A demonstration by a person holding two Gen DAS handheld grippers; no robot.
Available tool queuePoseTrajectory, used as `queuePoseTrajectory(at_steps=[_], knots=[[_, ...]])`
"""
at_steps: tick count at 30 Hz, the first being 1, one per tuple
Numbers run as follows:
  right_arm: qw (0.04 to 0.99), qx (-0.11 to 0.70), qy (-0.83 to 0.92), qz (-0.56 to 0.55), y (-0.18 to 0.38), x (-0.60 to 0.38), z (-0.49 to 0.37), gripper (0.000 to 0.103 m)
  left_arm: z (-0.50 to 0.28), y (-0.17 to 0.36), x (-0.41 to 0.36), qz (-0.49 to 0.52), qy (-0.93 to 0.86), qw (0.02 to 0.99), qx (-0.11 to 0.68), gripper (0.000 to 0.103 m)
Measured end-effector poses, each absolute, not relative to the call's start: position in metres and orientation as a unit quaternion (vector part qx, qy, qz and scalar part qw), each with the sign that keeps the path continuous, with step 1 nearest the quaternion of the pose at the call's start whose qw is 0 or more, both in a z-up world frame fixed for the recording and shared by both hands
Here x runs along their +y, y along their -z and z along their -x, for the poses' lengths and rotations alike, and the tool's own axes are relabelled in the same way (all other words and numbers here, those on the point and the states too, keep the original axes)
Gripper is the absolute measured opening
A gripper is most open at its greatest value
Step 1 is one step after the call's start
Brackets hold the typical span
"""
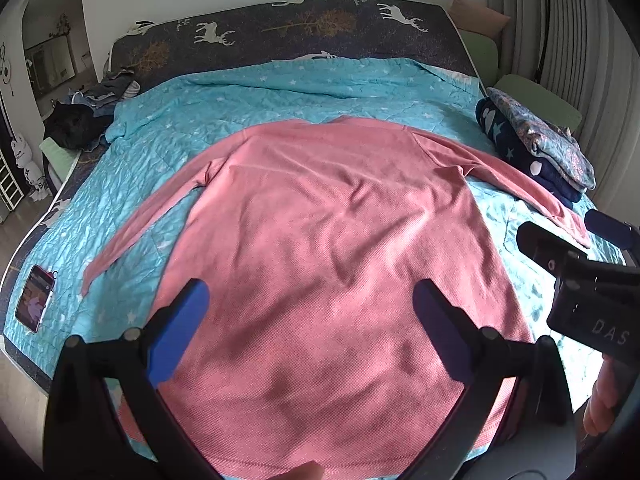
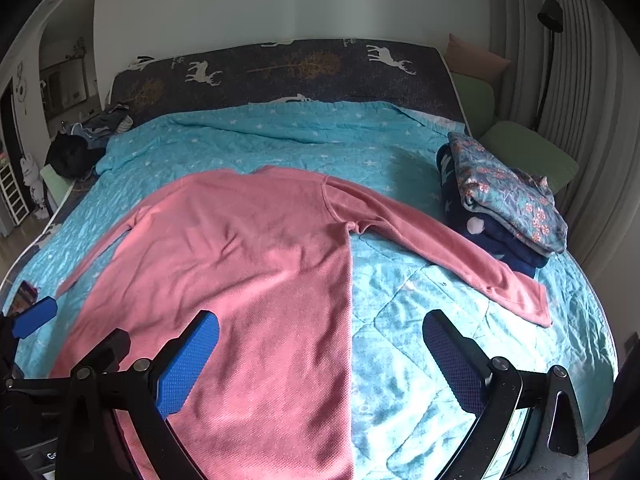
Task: Fold small clothes
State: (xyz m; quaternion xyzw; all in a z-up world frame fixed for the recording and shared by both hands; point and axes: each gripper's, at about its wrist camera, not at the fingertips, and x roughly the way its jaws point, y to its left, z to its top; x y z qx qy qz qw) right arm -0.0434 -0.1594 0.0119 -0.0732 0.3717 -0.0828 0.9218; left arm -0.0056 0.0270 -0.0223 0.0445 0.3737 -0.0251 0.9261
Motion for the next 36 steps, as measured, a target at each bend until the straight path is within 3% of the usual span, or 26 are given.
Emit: queuePoseTrajectory(at_steps=[36], knots=[[0.913, 0.387, 0.104, 0.083, 0.017, -0.170, 0.019, 0.103, -0.015, 0.047, 0.031, -0.042, 0.041, 0.910, 0.409, 0.102]])
